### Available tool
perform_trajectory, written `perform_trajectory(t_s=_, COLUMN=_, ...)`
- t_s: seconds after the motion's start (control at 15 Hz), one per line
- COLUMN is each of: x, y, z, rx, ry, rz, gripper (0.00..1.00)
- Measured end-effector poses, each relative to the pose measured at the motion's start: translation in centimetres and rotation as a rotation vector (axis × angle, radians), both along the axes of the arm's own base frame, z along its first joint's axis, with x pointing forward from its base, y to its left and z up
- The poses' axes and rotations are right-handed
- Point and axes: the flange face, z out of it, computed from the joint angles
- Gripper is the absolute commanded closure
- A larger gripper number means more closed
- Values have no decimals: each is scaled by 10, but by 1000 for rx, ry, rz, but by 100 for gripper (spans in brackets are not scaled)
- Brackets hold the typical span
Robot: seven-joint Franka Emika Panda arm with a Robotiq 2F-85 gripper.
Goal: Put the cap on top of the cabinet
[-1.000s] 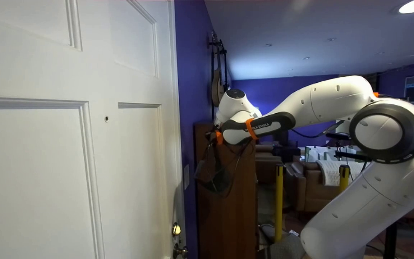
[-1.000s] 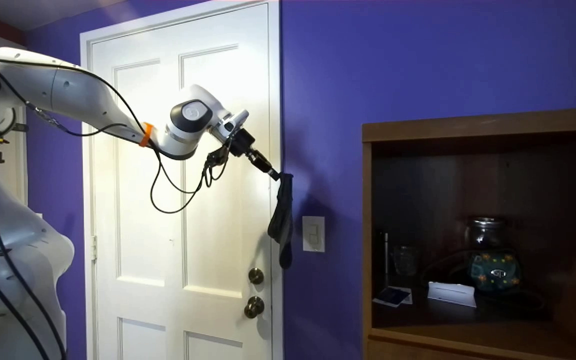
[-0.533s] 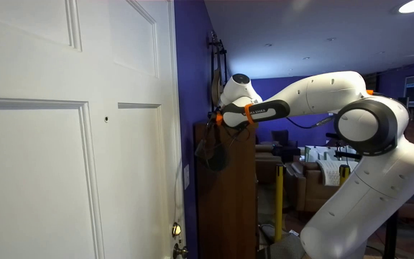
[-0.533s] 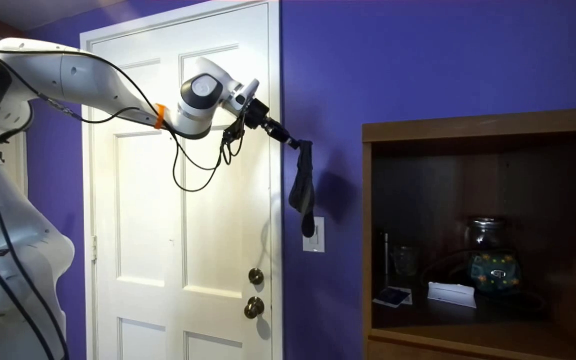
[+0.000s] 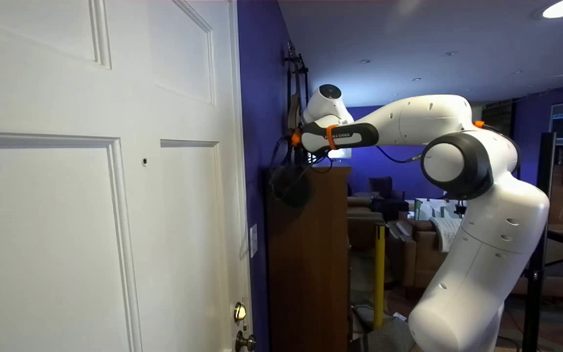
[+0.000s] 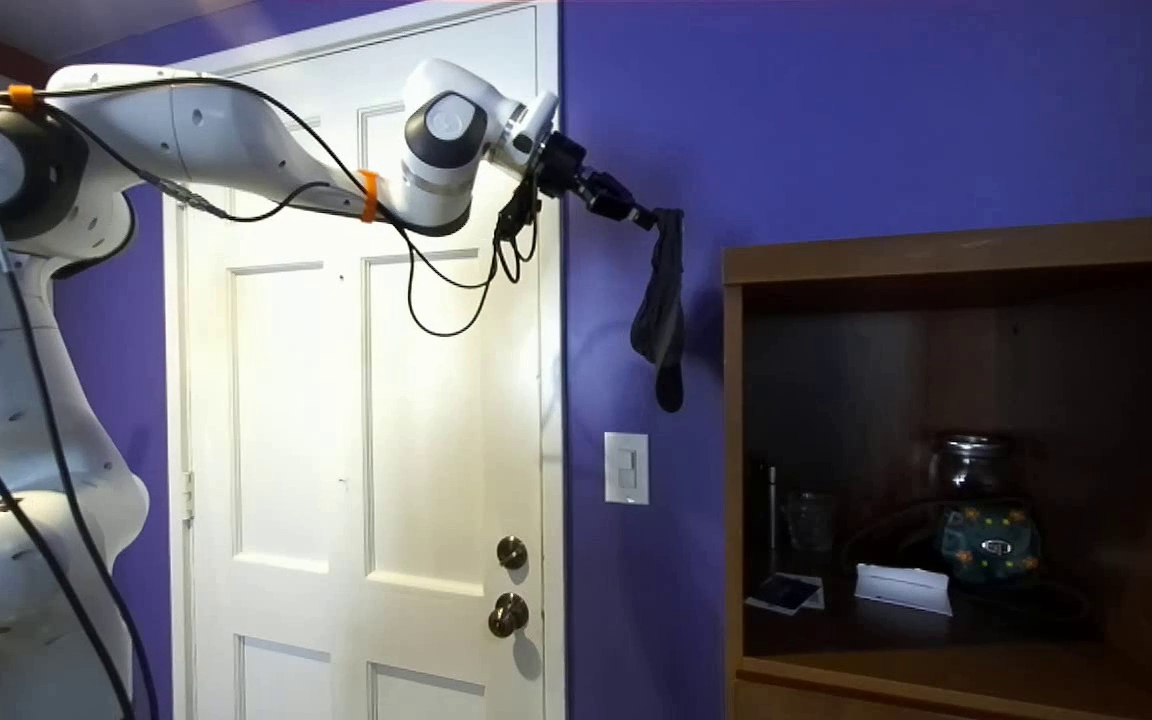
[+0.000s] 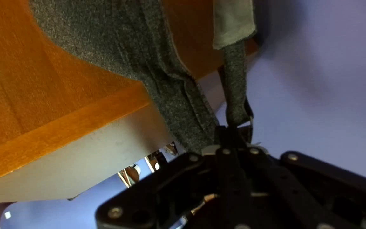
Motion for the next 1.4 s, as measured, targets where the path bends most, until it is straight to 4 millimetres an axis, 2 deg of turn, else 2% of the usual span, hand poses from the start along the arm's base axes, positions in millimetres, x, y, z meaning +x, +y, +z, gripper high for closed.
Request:
perform_trajectory(t_s=0.27, x=-5, y=-42, z=21, rx=66, ry=-118, rz=-111, gripper=99)
perform_trajectory(t_s=0.47, x=-9, y=-72, z=29, rx=156, ry=-187, rz=-204, gripper=98)
perform_trajectory(t_s=0.6, x=-9, y=-84, z=32, rx=204, ry=-220, rz=-257, gripper=98)
perform_trajectory(t_s=1.07, x=-2, y=-88, z=32, rx=230, ry=-245, rz=-279, gripper=99)
perform_trajectory(t_s=1.4, x=8, y=-110, z=16, rx=381, ry=-261, rz=-477, gripper=99)
